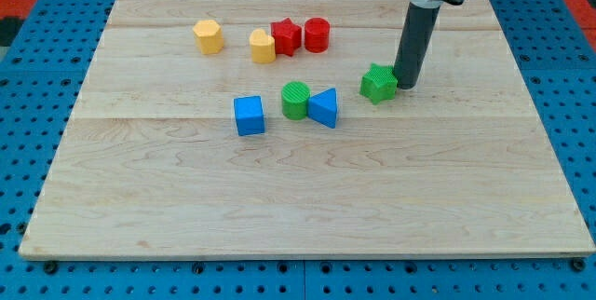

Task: Nudge the yellow heart left a bit

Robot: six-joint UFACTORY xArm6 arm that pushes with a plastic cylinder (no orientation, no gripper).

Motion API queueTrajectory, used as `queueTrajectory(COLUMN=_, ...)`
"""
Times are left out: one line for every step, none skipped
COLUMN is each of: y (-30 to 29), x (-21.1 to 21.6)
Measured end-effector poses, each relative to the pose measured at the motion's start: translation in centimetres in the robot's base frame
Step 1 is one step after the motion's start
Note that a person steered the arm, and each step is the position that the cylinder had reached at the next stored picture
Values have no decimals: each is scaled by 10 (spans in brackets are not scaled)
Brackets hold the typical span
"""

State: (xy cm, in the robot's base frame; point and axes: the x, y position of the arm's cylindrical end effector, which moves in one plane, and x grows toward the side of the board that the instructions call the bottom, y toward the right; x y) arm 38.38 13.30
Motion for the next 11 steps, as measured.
queueTrajectory(y=0, x=-38)
queueTrajectory(y=-17, x=-45)
queueTrajectory(y=-23, x=-45)
queueTrajectory(y=-21, x=-43)
queueTrajectory(y=-55, x=-42)
queueTrajectory(y=-65, x=-42)
queueTrajectory(y=-94, x=-37)
queueTrajectory(y=-153, x=-37)
queueTrajectory(y=-195, x=-36)
queueTrajectory(y=-240, x=-43)
queueTrajectory(y=-324, x=-49)
